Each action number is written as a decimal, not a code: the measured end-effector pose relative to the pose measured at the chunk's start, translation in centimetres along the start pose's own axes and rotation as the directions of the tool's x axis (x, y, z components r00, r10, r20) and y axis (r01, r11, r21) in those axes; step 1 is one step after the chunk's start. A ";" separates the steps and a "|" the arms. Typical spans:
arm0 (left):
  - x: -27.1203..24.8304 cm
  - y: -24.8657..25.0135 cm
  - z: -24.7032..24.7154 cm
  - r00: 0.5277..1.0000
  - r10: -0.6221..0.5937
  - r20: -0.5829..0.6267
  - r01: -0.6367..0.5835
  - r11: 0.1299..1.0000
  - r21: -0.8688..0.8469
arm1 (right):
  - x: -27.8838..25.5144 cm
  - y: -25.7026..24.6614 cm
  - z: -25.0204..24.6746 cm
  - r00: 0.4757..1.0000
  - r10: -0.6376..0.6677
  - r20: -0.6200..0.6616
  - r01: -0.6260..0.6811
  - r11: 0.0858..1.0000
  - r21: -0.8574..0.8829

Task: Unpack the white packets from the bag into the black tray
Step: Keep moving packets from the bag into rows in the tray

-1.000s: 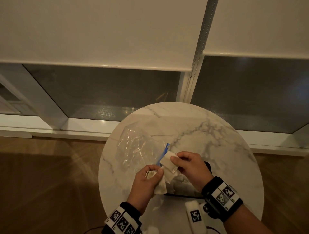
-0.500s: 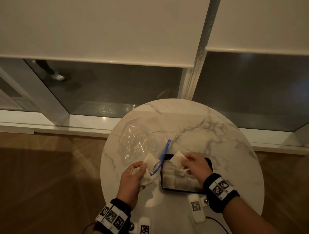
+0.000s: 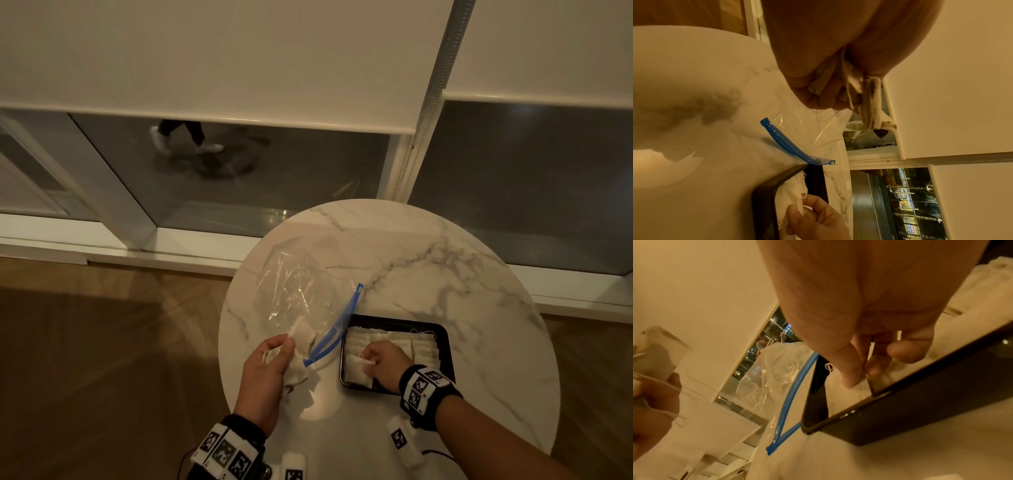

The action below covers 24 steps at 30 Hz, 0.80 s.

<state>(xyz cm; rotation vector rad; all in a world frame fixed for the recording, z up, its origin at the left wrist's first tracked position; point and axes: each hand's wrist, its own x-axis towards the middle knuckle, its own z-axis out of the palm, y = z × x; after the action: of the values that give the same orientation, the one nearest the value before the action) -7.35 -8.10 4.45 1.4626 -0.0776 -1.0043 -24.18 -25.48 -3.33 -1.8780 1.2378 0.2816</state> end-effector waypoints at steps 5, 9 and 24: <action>0.4 -0.2 -0.6 1.000 0.004 -0.002 -0.004 1.000 0.000 | 0.5 -0.1 0.0 0.998 0.000 0.061 0.004 0.997 -0.072; 0.6 -0.1 -0.5 1.000 0.023 0.011 -0.023 1.000 -0.008 | 0.8 -0.3 0.4 0.998 -0.041 0.054 0.049 0.984 -0.169; 0.0 -1.4 4.7 0.992 0.024 0.126 -0.041 0.990 0.133 | -5.3 -6.3 -3.4 0.978 -0.199 0.067 0.061 0.574 0.816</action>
<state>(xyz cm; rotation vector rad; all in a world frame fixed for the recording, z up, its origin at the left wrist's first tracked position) -10.85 -11.48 4.14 1.5153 -0.2637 -1.0802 -22.27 -23.65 5.19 -1.0837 0.8732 -0.2178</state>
